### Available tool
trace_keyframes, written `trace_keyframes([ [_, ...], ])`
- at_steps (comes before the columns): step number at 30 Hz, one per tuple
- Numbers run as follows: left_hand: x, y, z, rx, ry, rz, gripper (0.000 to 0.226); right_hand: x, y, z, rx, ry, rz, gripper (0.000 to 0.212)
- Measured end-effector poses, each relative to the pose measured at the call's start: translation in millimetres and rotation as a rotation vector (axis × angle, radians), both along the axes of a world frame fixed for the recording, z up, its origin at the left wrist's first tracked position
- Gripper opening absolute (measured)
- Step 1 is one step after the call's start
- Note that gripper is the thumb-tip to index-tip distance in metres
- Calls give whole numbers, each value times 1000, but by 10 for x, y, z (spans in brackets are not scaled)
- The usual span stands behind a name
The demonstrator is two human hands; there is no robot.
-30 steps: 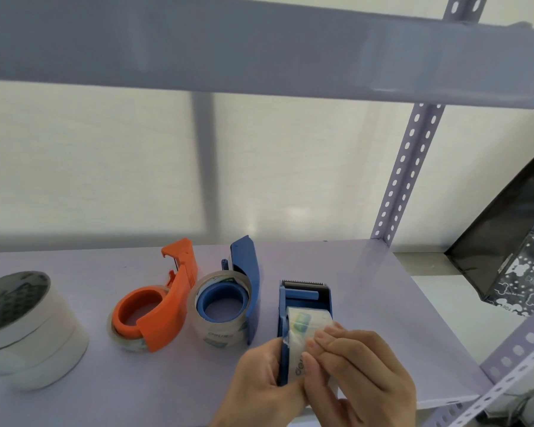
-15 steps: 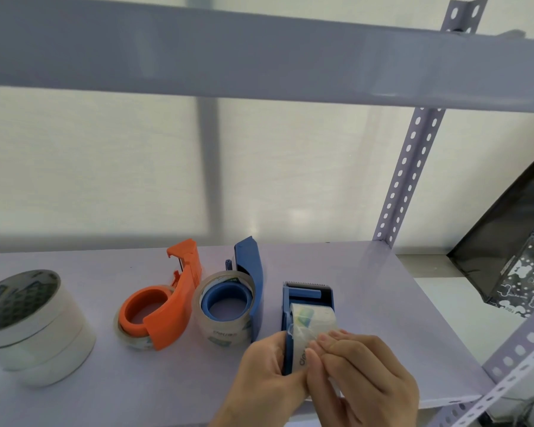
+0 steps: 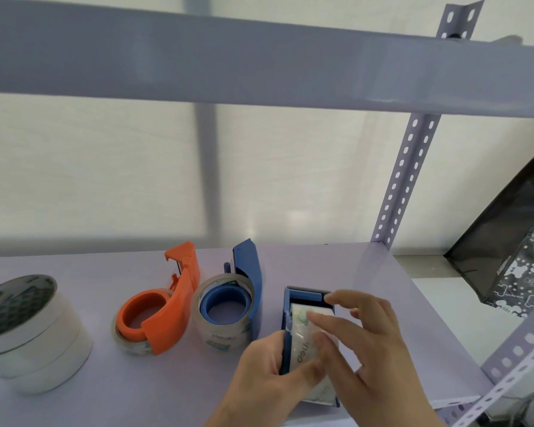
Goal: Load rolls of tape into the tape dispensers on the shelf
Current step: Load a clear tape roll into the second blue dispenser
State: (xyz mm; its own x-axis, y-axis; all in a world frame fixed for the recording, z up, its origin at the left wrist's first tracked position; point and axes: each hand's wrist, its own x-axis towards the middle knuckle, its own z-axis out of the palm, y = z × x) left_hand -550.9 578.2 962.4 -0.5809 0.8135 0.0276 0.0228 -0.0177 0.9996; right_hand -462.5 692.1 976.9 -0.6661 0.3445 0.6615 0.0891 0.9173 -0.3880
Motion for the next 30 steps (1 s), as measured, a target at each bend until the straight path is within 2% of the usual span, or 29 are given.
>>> trace_keyframes([
  [5,-9,18,-26,-41,7,37,33,18,24,68,-211,3,46,7],
  [9,-25,29,-79,-54,16,37,31,4,27,108,-469,-41,40,28],
  [11,-23,38,-99,-56,28,42,29,-16,16,105,-449,-61,-9,27],
  [16,-30,49,-97,-28,10,50,28,-30,-71,75,-353,3,-11,4],
  [18,-36,45,-85,-14,-16,41,33,-12,-82,76,-386,26,14,5],
  [22,-41,40,-98,-39,-26,16,15,43,-40,126,-551,110,108,5],
  [29,-51,34,-100,-72,2,-2,25,63,7,173,-608,84,184,4],
  [30,-56,35,-102,-76,5,-7,24,67,19,190,-647,70,192,11],
])
